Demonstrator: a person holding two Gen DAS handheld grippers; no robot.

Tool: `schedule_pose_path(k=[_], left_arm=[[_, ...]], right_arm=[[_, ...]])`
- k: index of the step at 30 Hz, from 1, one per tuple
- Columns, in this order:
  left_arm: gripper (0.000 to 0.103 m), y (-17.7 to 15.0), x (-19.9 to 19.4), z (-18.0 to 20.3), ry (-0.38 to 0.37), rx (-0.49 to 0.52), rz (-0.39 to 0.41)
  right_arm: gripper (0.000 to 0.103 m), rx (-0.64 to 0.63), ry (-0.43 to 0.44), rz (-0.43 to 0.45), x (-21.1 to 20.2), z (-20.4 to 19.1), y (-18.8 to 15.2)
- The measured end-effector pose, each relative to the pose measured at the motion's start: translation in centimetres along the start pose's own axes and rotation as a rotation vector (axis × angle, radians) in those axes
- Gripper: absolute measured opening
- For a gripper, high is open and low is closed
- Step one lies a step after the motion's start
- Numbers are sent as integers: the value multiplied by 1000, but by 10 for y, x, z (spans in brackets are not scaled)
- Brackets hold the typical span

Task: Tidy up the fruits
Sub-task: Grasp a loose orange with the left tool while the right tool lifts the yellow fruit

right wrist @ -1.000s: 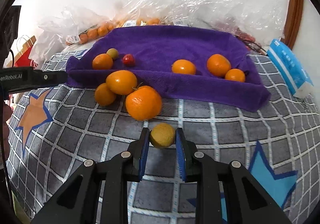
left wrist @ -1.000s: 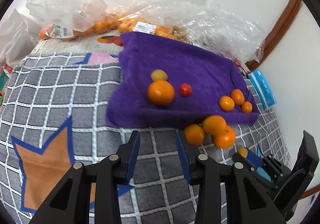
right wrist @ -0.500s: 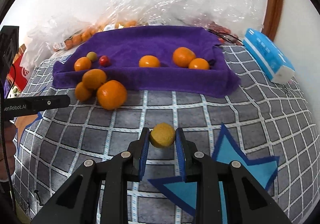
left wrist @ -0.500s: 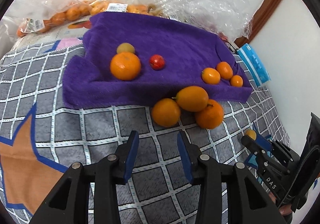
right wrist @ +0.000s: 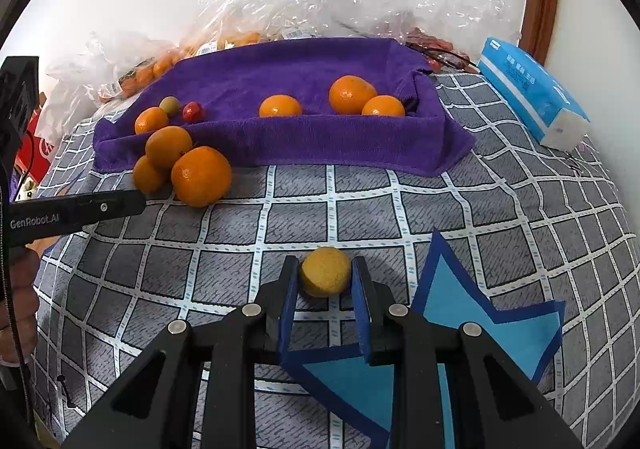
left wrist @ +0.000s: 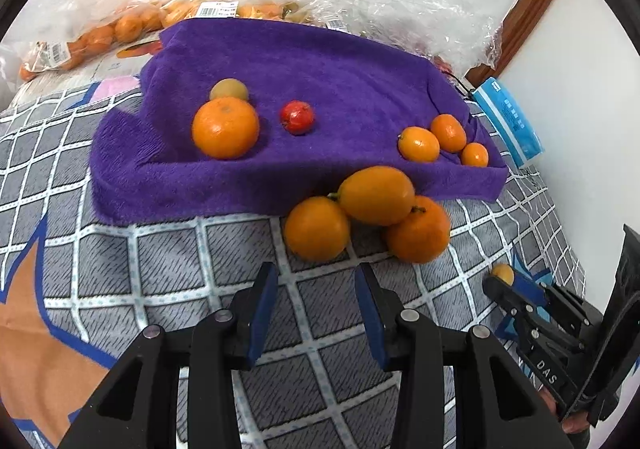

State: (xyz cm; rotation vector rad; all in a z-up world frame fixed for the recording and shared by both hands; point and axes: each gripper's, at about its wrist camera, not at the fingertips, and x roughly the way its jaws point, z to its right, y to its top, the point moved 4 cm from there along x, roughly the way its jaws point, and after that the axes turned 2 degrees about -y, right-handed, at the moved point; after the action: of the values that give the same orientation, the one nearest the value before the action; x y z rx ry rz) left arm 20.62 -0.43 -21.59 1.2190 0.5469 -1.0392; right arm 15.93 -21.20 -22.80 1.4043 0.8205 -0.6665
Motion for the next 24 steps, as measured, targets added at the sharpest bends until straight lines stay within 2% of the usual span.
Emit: schedule_pose_path(k=[8,11,24], left_arm=[[38,11,10,9,60,27,22],[34,14,11,6,67,11,29],[34,-2,-4,-7,98,-21,11]], right_arm=[[26,15,-8,-2,0,11,0],[26,16,-11,-4,0,13,1],[26,15,9,15,-9,0,0]])
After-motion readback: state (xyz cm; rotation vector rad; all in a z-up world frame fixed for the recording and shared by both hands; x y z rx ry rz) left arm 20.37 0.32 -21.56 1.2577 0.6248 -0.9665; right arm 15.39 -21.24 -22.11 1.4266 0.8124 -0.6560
